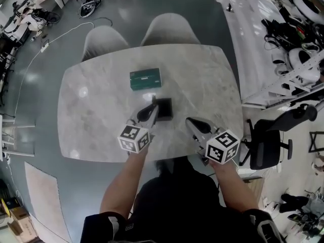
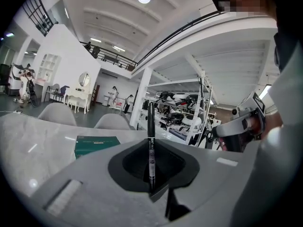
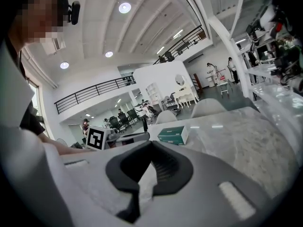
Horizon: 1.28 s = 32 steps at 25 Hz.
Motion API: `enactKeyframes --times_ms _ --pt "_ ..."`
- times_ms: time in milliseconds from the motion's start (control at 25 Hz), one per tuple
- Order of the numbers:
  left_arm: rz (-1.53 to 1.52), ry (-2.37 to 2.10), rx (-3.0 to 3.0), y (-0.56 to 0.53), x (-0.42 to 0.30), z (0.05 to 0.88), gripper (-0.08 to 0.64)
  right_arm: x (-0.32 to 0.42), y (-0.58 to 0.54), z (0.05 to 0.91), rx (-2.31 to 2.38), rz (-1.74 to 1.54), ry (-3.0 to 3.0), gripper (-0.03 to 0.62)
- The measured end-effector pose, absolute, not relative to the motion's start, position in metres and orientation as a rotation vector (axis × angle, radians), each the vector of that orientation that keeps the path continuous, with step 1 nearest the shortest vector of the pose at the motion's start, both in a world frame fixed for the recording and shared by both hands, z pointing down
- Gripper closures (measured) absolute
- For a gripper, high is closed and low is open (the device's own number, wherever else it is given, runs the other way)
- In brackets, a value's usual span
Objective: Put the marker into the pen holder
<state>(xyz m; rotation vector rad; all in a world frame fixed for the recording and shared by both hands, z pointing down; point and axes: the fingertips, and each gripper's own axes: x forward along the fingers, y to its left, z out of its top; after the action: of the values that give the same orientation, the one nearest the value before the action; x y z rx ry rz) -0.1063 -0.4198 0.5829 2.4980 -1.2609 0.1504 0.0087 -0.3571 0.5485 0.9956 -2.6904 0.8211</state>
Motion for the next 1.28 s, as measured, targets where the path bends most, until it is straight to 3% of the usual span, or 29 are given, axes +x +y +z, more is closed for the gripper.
enactKeyframes --times_ms 1280 --pt "0.370 -1.174 2.540 -0.396 -0.114 0.618 0.515 -0.013 -0.345 0.549 0.927 0.854 -2.682 0.591"
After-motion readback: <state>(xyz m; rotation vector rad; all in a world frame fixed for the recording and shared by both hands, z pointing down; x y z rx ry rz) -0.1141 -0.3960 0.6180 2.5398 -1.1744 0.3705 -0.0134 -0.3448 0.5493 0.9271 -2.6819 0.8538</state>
